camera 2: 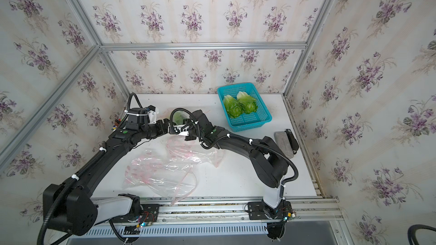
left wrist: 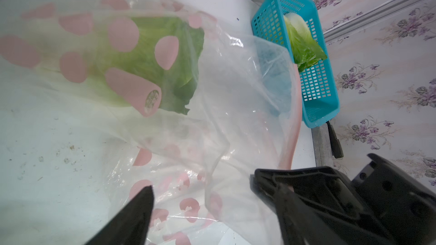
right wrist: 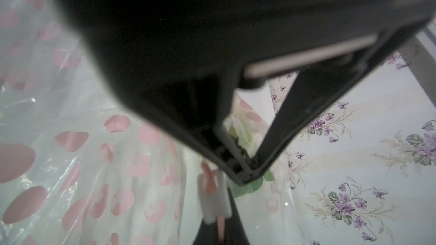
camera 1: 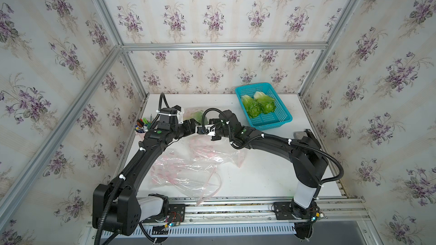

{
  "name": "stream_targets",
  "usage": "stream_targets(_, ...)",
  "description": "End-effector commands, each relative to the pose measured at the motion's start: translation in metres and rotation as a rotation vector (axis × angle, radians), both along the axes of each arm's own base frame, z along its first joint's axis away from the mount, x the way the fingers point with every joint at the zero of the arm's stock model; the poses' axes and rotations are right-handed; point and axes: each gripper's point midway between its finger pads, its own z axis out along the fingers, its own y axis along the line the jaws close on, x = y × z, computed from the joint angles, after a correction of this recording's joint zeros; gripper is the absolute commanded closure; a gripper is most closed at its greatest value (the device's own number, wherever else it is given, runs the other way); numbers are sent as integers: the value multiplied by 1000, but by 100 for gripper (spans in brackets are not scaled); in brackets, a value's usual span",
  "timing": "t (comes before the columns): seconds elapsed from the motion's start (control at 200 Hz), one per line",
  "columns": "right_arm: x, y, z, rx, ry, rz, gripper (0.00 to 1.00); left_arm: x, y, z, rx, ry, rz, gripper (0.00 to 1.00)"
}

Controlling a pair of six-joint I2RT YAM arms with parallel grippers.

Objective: Open the zip-top bag and take out the chinese cabbages
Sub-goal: Adjust the zipper food storage bag at the center of the board.

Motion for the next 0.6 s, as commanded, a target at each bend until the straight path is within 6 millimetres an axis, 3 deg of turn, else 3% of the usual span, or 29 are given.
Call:
stream_targets(0.0, 8, -13, 8, 66, 122, -132, 100, -1, -6, 26, 12, -96, -62, 1)
stream_targets(0.17, -3, -34, 13, 171, 252, -152, 100, -6, -5, 51, 42, -199, -107, 1)
stream_targets(0.42, 0, -59, 27, 285, 405, -130, 100, -40, -48, 76, 4, -400, -497, 1)
stream_targets(0.6, -2, -59, 33, 283, 454, -108, 100, -64, -70, 80, 12, -499, -671, 37)
